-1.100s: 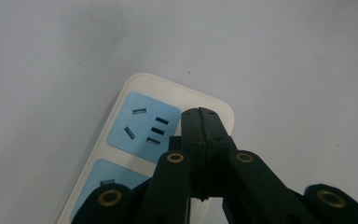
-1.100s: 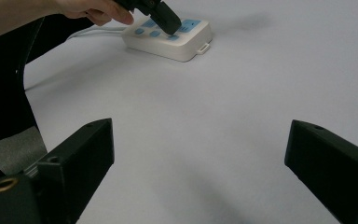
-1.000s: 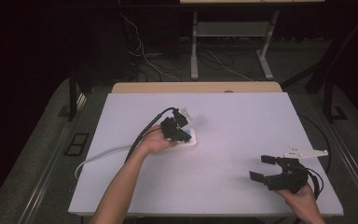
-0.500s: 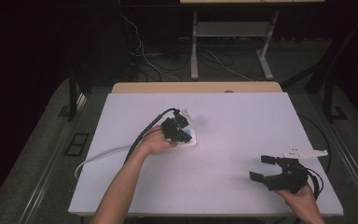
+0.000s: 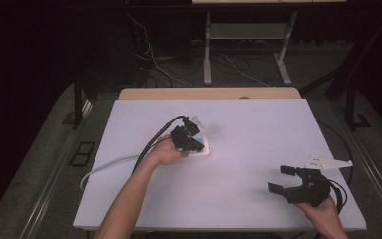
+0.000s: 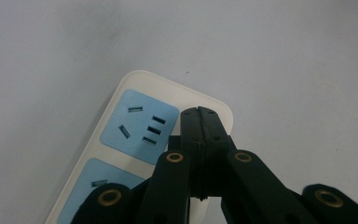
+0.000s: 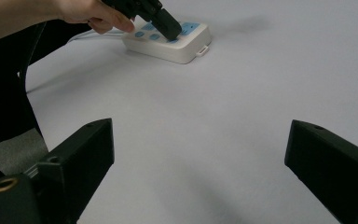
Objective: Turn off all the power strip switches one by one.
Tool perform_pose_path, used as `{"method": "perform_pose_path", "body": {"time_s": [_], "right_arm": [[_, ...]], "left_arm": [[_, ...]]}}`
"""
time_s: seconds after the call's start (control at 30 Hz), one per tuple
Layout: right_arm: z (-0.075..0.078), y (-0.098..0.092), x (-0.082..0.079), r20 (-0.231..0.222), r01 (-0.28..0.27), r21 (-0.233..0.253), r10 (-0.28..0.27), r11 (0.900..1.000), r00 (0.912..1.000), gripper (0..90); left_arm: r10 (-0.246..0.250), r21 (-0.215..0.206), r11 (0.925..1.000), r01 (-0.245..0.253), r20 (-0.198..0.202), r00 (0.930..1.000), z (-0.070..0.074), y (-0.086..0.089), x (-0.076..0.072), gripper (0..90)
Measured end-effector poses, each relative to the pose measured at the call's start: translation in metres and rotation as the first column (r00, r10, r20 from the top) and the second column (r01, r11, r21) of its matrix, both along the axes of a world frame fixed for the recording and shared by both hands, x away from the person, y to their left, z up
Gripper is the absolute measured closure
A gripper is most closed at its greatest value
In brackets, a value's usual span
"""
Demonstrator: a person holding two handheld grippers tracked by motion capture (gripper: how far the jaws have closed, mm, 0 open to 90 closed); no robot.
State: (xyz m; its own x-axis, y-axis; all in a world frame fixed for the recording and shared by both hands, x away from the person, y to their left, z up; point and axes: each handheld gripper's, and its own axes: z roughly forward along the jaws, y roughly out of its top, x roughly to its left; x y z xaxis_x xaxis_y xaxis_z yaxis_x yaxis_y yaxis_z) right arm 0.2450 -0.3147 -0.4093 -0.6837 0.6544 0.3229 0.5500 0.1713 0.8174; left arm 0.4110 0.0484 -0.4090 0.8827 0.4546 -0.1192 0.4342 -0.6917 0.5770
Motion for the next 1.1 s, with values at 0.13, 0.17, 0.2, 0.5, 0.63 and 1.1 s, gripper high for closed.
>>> {"method": "perform_pose_path", "body": {"time_s": [0.13,0.17,0.2,0.5,0.63,1.1], "right_arm": [[0.0,-0.001,-0.001,0.0,0.002,0.0,-0.002,1.0,1.0,7.9],[0.0,-0.001,0.0,0.0,0.001,-0.001,-0.001,1.0,1.0,7.9],[0.0,-0.001,0.0,-0.001,0.0,-0.002,0.0,1.0,1.0,8.0],[-0.001,0.0,0.001,-0.003,-0.004,-0.005,0.004,1.0,1.0,8.0],[-0.001,0.0,0.001,-0.005,0.0,-0.003,0.0,1.0,1.0,8.0],[-0.002,-0.001,0.001,-0.007,0.0,-0.001,0.0,1.0,1.0,7.9]], "left_arm": [[0.001,-0.008,1.0,-0.001,-0.003,1.0,0.0,0.001,0.0,89.9],[0.0,-0.009,1.0,0.0,-0.002,1.0,-0.001,0.001,0.0,89.9],[-0.002,-0.007,1.0,0.002,0.0,1.0,0.0,0.001,0.0,89.9],[0.001,0.025,0.9997,-0.003,0.046,0.9989,0.001,-0.001,-0.002,89.6],[0.007,0.021,0.9997,-0.008,0.041,0.9991,0.002,-0.001,-0.002,89.6],[0.036,-0.089,0.9956,-0.03,0.076,0.9965,0.025,0.016,-0.004,89.3]]}}
